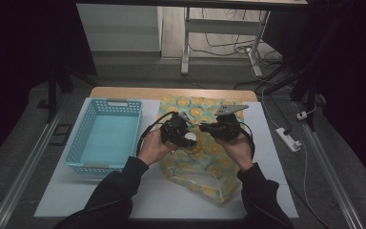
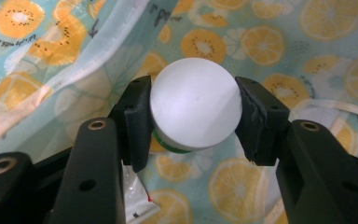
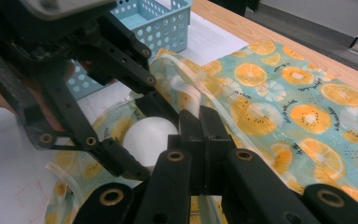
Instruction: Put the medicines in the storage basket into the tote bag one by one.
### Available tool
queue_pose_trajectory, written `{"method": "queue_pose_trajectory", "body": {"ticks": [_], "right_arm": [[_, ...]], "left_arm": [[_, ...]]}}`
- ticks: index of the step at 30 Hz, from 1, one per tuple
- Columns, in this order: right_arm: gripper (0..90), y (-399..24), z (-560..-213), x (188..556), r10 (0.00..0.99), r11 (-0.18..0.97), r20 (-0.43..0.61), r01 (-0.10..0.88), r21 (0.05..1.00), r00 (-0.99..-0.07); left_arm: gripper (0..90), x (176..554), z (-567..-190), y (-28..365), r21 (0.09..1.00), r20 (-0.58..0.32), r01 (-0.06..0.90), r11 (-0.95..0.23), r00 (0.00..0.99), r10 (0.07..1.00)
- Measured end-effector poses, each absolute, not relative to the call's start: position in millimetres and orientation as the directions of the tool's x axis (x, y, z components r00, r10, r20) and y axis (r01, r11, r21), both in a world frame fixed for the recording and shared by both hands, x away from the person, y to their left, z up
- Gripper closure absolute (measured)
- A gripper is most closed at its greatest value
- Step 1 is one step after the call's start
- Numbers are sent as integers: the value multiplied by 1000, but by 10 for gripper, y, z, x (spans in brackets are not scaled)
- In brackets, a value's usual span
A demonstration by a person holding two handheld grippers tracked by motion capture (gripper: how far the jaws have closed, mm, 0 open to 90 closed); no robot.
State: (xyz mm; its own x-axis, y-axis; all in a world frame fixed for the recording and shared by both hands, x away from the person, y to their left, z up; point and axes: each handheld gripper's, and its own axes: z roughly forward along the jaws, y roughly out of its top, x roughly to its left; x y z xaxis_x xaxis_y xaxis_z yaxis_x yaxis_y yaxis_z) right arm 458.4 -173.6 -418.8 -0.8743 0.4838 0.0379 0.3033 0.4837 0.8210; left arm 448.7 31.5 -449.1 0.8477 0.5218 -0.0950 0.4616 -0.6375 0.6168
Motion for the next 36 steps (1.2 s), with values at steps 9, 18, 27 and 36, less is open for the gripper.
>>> {"method": "queue_pose_trajectory", "body": {"ticks": [9,18,27,36], "right_arm": [[897,-1740,-4194,4586,486,485,27,295,823,-874],[897,-1741,-4216,4601,486,490,27,298,819,-874],[896,-1741,-4216,4601,486,491,26,297,819,-874],[896,-1759,-4221,4618,490,486,32,303,820,-871]], "left_arm": [[501,4630,-4568,259,616,-92,476,-628,835,543],[500,4719,-4666,235,614,-88,492,-618,820,566],[498,4773,-4728,207,616,-121,515,-596,810,574],[390,4724,-4679,214,607,-117,522,-599,805,582]]}}
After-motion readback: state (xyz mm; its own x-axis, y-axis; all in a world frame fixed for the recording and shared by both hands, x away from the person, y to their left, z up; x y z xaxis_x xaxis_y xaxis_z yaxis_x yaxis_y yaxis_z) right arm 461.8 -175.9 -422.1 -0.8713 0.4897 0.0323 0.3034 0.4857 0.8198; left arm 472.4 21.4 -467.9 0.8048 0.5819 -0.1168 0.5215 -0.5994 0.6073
